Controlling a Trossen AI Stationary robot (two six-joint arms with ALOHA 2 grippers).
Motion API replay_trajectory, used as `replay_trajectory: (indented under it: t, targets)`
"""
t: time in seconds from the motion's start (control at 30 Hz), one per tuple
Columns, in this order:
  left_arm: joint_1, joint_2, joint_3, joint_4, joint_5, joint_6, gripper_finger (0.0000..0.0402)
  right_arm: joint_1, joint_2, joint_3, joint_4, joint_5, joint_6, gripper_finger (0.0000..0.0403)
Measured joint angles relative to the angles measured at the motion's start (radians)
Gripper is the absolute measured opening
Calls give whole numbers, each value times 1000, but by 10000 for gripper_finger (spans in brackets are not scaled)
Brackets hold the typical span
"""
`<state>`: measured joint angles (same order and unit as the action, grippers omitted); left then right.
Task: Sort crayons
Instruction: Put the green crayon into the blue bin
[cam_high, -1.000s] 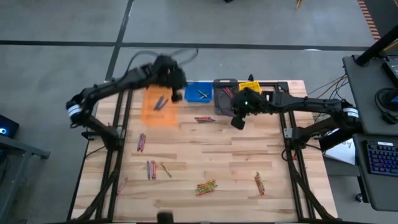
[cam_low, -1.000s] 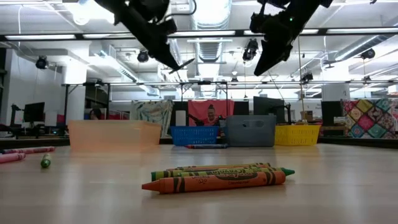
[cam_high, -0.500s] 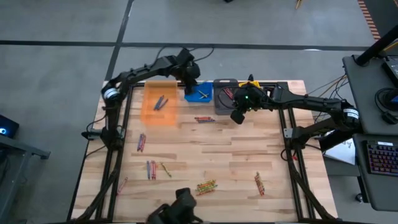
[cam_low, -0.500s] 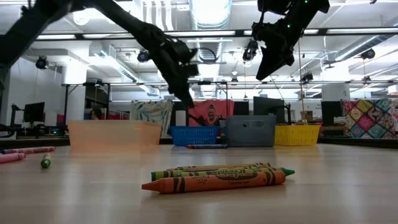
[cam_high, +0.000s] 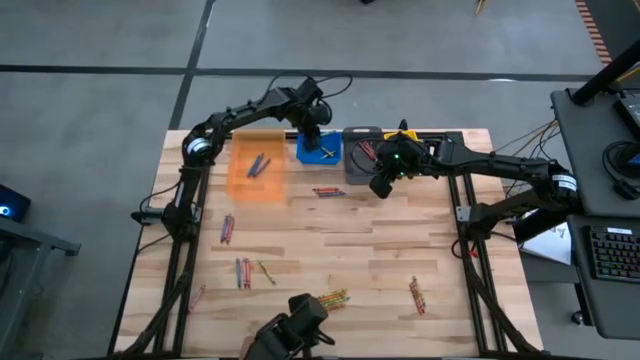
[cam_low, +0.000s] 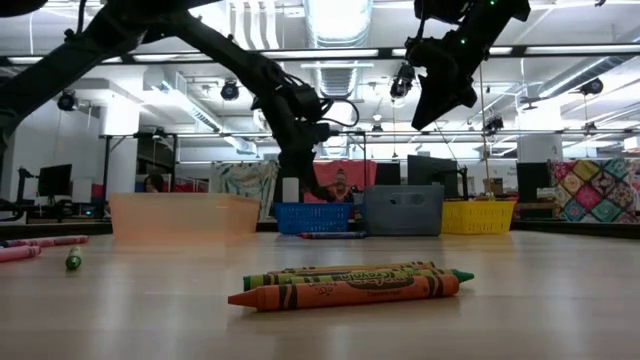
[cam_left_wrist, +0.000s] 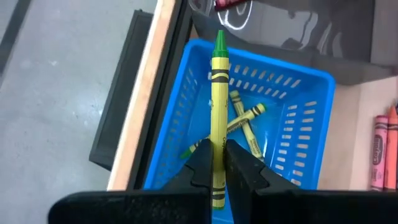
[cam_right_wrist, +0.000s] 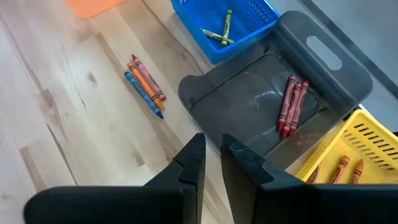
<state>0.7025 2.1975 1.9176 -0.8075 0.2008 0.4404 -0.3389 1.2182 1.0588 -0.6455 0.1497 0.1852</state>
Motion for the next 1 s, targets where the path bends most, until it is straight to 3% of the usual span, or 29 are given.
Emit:
replay_trajectory:
  t: [0.63, 1.0]
  targets:
    - [-3, 2, -7, -35, -1, -35, 0, 0, 1, -13, 17, 8, -22, 43]
    - [-8, 2, -36, -140, -1, -71, 12, 0, 1, -34, 33, 8, -21, 43]
